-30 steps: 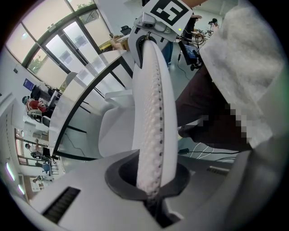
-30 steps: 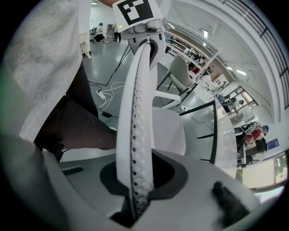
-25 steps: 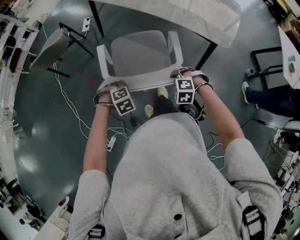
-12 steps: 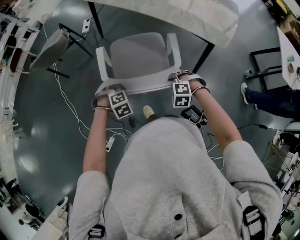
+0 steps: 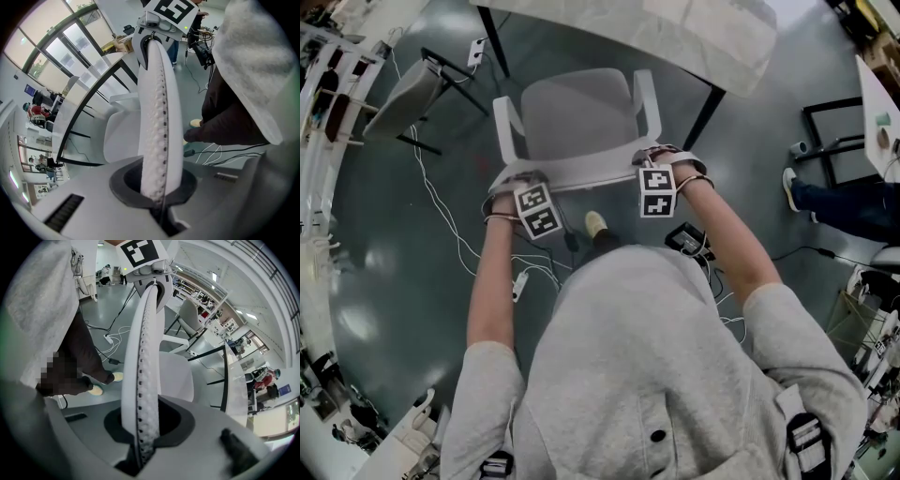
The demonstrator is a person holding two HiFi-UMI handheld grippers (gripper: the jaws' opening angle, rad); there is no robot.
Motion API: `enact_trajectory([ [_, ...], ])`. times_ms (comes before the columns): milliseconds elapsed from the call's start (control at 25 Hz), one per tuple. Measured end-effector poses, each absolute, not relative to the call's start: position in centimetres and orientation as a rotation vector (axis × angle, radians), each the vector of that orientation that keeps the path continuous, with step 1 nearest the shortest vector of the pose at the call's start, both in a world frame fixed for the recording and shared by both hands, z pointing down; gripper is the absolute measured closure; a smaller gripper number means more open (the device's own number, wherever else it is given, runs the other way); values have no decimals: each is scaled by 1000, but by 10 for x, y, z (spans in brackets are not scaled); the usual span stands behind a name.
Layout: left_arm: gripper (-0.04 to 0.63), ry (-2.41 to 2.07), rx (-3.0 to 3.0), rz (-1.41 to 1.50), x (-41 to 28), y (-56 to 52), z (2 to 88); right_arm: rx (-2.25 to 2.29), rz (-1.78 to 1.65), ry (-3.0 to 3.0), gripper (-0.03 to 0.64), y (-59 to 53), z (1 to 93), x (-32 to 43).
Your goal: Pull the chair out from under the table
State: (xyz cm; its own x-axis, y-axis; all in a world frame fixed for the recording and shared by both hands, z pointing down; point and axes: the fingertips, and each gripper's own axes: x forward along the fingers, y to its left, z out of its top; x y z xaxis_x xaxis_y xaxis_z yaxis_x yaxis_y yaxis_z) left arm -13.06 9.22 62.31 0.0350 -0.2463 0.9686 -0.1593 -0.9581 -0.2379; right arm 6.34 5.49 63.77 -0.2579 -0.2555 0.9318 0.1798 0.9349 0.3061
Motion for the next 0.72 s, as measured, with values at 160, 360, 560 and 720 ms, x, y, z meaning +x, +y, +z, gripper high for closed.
enact_trajectory([
  [160,574,449,-2224,-2087,-127,105,622,41,-422,-1787,565,67,635,67],
  [360,575,455,-2224,-2091,-120,120,622,37,-428,-1789,565,80,636,73],
  [560,575,462,-2227,-2093,-109,138,621,30,-430,-1791,565,97,635,83],
  [720,575,469,-2228,-2091,-103,154,621,30,-437,-1790,565,112,635,89],
])
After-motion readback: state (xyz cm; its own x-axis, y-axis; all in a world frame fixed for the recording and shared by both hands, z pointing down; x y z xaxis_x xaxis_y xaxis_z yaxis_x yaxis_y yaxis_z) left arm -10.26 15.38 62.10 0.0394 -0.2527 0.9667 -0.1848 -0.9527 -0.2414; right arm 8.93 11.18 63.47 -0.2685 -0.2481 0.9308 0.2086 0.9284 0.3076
